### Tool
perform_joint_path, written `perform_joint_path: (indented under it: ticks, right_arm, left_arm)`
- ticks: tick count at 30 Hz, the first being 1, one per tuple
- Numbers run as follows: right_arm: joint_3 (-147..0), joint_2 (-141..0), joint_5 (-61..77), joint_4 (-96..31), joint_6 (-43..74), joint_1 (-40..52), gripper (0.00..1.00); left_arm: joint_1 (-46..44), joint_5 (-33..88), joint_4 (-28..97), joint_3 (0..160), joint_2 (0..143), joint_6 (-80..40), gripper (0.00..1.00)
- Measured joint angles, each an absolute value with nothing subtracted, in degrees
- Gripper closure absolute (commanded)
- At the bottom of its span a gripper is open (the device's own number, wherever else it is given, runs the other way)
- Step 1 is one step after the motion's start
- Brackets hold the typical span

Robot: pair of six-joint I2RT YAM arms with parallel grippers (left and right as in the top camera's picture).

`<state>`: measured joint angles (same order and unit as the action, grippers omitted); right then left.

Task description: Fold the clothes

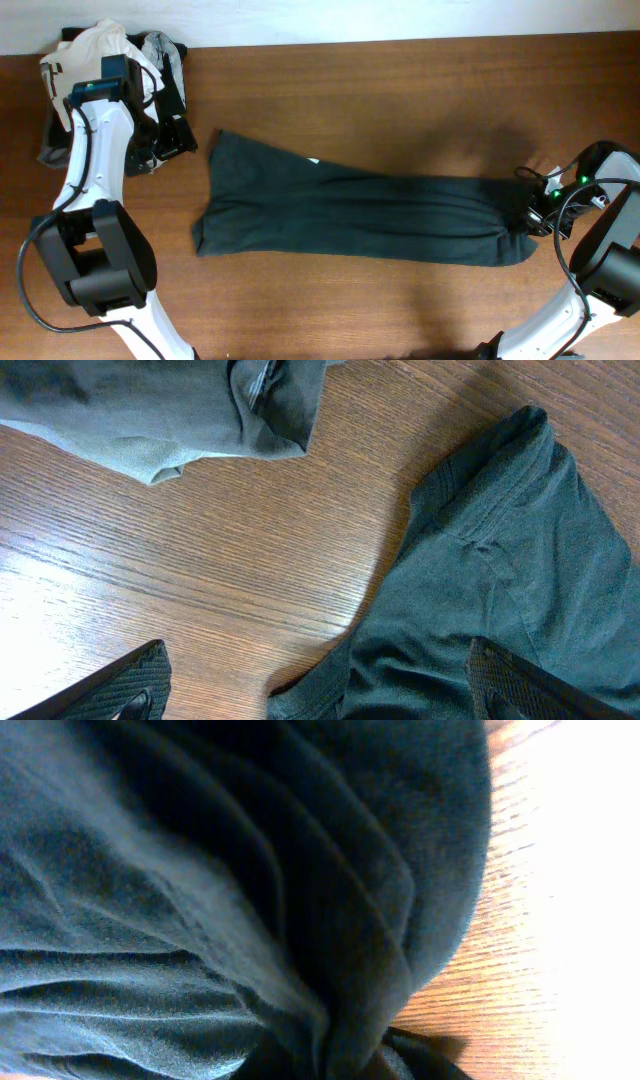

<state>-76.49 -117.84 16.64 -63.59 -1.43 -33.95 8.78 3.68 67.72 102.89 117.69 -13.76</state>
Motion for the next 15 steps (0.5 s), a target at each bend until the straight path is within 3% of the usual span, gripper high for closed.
perform_joint_path:
  ticks: [5, 9, 15]
  right_arm:
    - [-78.5, -117.7, 12.5, -65.2, 5.2, -33.6, 0.96]
    - [-79.1, -108.5, 8.2, -66.3, 8.2, -33.0, 0.96]
    - [-80.0, -103.4, 4.1, -66.9, 10.6, -16.9, 0.96]
  left_arm:
    - [8.8, 3.6, 68.0, 102.9, 117.7, -13.8, 0.06]
    - [8.8, 3.6, 68.1, 102.9, 117.7, -13.8, 0.06]
    - [8.8, 5.6, 68.1, 102.9, 117.7, -13.8, 0.06]
